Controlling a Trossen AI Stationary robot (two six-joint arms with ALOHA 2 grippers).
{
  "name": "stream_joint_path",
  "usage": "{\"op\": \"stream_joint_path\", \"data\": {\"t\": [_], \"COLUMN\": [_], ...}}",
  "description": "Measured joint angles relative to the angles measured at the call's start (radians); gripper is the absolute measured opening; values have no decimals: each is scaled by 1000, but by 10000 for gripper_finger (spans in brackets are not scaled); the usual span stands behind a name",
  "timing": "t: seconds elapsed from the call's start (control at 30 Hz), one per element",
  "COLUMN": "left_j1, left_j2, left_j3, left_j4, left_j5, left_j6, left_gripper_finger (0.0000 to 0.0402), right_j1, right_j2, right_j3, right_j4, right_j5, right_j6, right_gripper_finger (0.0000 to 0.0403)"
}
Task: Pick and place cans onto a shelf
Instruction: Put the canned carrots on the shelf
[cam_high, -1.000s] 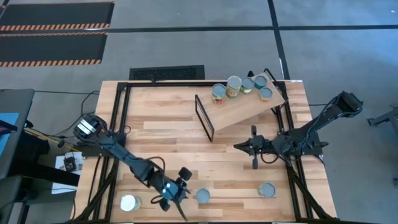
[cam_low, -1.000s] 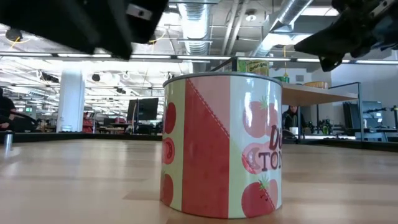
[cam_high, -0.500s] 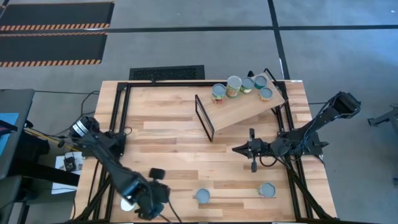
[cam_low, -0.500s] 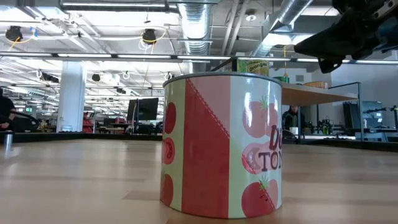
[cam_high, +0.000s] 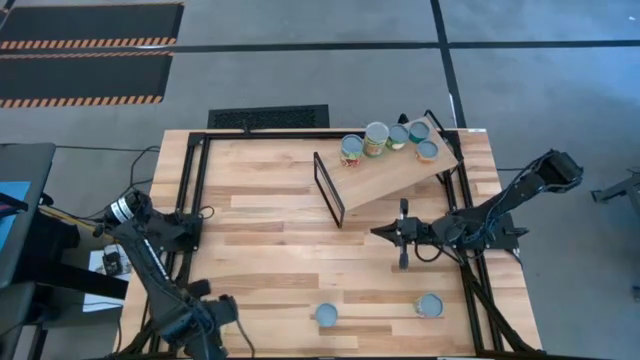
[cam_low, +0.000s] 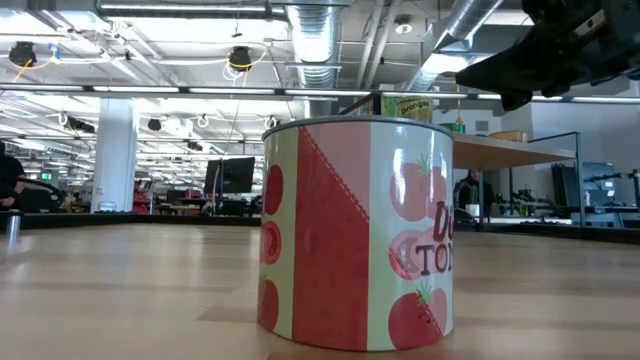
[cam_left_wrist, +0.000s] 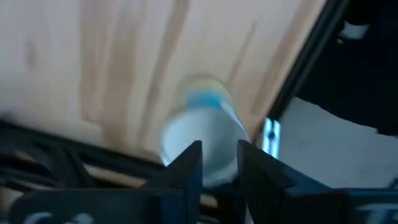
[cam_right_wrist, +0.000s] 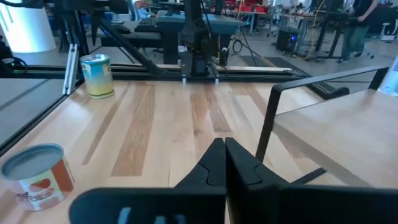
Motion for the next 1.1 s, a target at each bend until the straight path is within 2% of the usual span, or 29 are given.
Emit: {"op": "stream_joint_path", "data": {"t": [0.17, 0.3, 0.47, 0.8, 0.93, 1.1], "left_j1": [-25, -34, -46, -57, -64, -73], "left_j2": [0, 20, 87, 155, 157, 158], "left_j3": [0, 0, 0, 4, 2, 2], "left_j4": [61, 88, 117, 1, -40, -66], "left_j5": [9, -13, -36, -47, -50, -64], "left_j6": [-117, -121, -46, -23, -41, -63], "left_gripper_finger": [138, 162, 166, 167, 143, 66], "right_j1": [-47, -70, -71, -33, -26, -27], "right_j2": [0, 0, 0, 0, 0, 0], "right_j3": [0, 0, 0, 0, 0, 0], "right_j4": [2, -2, -3, -1, 0, 1], "right_j5": [-53, -55, -80, -76, -76, -73], "right_j6": [-1, 0, 9, 20, 20, 20], "right_gripper_finger": [8, 8, 8, 8, 8, 8]}}
